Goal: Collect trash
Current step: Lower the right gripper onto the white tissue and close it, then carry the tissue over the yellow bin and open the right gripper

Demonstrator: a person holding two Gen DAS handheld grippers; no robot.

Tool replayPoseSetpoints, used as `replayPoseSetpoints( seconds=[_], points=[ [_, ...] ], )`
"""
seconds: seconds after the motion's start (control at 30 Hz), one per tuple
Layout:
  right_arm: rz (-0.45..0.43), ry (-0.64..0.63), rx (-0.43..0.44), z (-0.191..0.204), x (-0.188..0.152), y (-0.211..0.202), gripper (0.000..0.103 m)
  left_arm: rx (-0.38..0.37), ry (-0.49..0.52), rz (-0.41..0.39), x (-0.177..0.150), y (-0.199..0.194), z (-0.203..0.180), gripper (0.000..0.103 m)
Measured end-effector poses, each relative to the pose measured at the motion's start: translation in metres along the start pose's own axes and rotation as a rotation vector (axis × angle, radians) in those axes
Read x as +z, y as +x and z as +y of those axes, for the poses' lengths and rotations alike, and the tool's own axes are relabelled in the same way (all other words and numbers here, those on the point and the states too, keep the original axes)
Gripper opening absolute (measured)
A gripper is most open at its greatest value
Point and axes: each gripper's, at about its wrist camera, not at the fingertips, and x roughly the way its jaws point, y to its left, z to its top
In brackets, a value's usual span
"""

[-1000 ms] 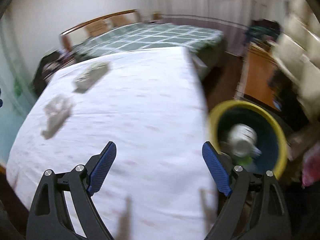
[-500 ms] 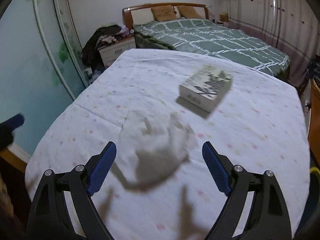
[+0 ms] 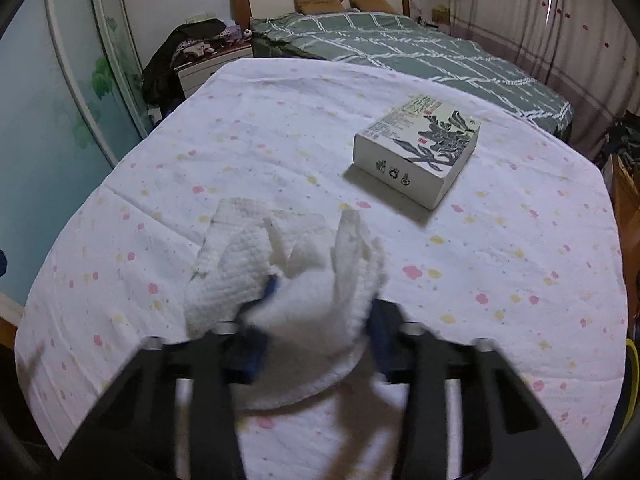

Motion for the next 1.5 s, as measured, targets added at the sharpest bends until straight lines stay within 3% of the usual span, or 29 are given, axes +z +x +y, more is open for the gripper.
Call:
replayPoseSetpoints(
  seconds=[0.2,0.47,0.97,1.07,1.27,1.3,1.4,1.5],
  points=[
    [-0.048,0.032,0.042,-0.016,-0.013,-0.029,0.012,0.005,0.0,0.013,-0.004,0.006,-0.002,0.098],
    [-0.15,0.17,-0.011,-0.075,-0.041,-0.087,0.012,-0.005,0.021,0.026,-0.007,0.012,-0.013,0.098],
    [-0.241,0.579,-0.37,-0.267,-0.135,-0.18,0.013,-0.023,0.074,0.055,-0.012,0.025,-0.044,0.098],
    [-0.228,0.639,-0.436,-0.299,-0.155,-0.183,0.013,-0.026,0.091,0.067,-0.013,0.03,-0.053,0.098],
    [-0.134,0.715,-0.478,-0.335,-0.184,-0.157,0.014,-0.029,0.12,0.087,-0.012,0.039,-0.069,0.098],
    [-0.117,0.725,-0.483,-0.339,-0.188,-0.152,0.021,-0.029,0.127,0.093,-0.013,0.042,-0.072,0.098],
    [-0.106,0.759,-0.504,-0.346,-0.197,-0.146,0.059,-0.031,0.141,0.106,-0.011,0.048,-0.078,0.098],
    [-0.119,0.754,-0.534,-0.345,-0.2,-0.15,0.063,-0.031,0.162,0.123,-0.009,0.058,-0.085,0.098]
  ],
)
